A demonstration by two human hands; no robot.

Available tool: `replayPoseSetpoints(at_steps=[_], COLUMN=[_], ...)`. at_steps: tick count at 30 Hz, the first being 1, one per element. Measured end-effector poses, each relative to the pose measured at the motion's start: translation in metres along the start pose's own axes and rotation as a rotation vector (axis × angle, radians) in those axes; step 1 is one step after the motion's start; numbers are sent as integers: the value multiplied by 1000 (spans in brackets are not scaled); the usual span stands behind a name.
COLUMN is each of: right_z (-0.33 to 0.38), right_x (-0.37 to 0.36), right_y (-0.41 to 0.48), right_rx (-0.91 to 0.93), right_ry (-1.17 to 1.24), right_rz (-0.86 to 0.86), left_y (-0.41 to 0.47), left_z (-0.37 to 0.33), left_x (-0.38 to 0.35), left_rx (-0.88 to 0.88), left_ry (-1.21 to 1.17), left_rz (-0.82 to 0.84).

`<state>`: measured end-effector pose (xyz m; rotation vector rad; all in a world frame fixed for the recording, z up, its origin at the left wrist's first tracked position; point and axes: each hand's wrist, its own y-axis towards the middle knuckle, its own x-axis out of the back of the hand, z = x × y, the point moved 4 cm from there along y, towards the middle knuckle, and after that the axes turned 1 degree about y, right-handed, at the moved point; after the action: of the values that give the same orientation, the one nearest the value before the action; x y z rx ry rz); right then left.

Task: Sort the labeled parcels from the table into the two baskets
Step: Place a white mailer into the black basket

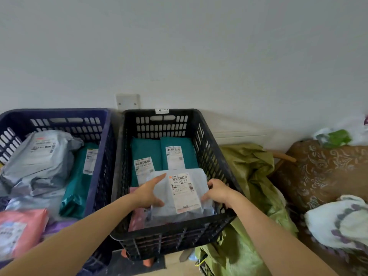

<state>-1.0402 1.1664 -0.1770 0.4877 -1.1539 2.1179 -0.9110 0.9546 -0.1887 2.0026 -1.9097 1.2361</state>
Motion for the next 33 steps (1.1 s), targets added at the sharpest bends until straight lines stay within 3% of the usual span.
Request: replayPoseSetpoints(at_steps=[7,13,16,21,28,33], right_z=[-8,7,15,19,17,10], right_x=[1,-3,-5,-11,-23,-27], right_y=[10,15,15,13,17,28], right_rx=[-119,41,123,346,503,464], right_ry=[-134,-388,-474,-586,-921,-1001], right_rz=[160,131,97,20,156,240], left_y=[7,3,1,-2,-9,-3], left_z=[1,-5,-12,-31,-23,-22], left_x=[-24,-40,-38,-30,-39,-41], left_rx=[-14,-8,-46,-165,-178,-210], left_ry=[207,360,540,845,885,977], left_rz=[115,212,166,-54,226,280])
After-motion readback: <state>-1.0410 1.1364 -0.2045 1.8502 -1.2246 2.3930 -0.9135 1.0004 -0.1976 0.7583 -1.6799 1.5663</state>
